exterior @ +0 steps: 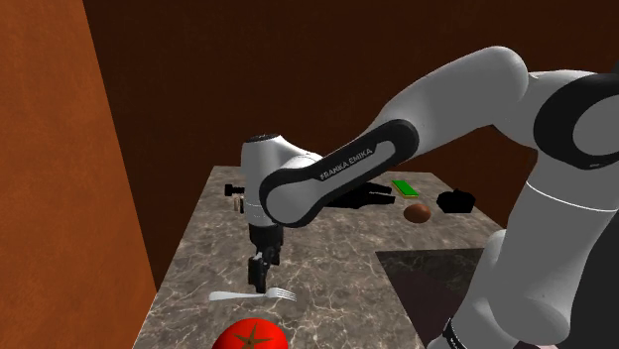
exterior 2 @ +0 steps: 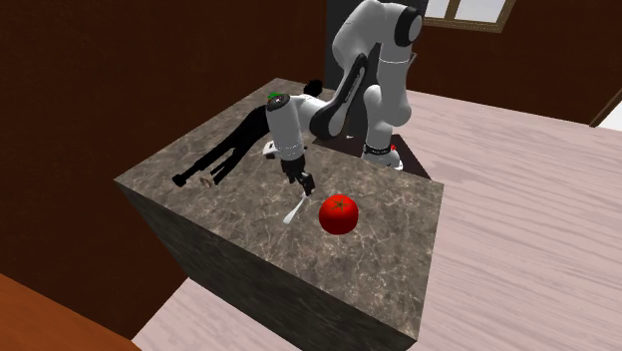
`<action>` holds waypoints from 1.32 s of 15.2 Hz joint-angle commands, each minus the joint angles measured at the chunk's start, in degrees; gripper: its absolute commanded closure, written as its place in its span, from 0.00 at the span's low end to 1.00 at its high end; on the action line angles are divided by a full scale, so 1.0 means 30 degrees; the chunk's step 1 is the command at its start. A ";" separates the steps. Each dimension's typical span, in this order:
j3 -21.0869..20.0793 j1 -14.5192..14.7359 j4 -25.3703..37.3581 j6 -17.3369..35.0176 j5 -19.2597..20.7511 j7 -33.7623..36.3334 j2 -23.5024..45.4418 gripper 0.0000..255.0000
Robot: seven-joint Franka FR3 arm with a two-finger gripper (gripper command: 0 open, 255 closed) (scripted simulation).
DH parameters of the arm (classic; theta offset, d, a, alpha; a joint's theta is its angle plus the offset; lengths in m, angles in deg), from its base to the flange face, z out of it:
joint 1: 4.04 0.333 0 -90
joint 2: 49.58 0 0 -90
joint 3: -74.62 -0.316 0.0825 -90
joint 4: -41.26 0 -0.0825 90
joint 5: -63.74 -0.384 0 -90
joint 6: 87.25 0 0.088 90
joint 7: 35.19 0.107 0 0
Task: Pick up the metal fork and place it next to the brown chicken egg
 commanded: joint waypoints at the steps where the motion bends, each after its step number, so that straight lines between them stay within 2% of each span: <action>1: -0.0155 0.0189 0.0000 0.0495 0.0153 0.0177 0.0542 0.00; 7: -0.0178 0.0326 -0.0793 0.2187 0.0440 0.0404 0.1475 0.00; 15: -0.0176 0.0328 -0.0792 0.2184 0.0439 0.0404 0.1473 0.00; 16: -0.0176 0.0328 -0.0792 0.2184 0.0439 0.0404 0.1473 1.00; 20: -0.0175 0.0327 -0.0792 0.2186 0.0440 0.0402 0.1475 1.00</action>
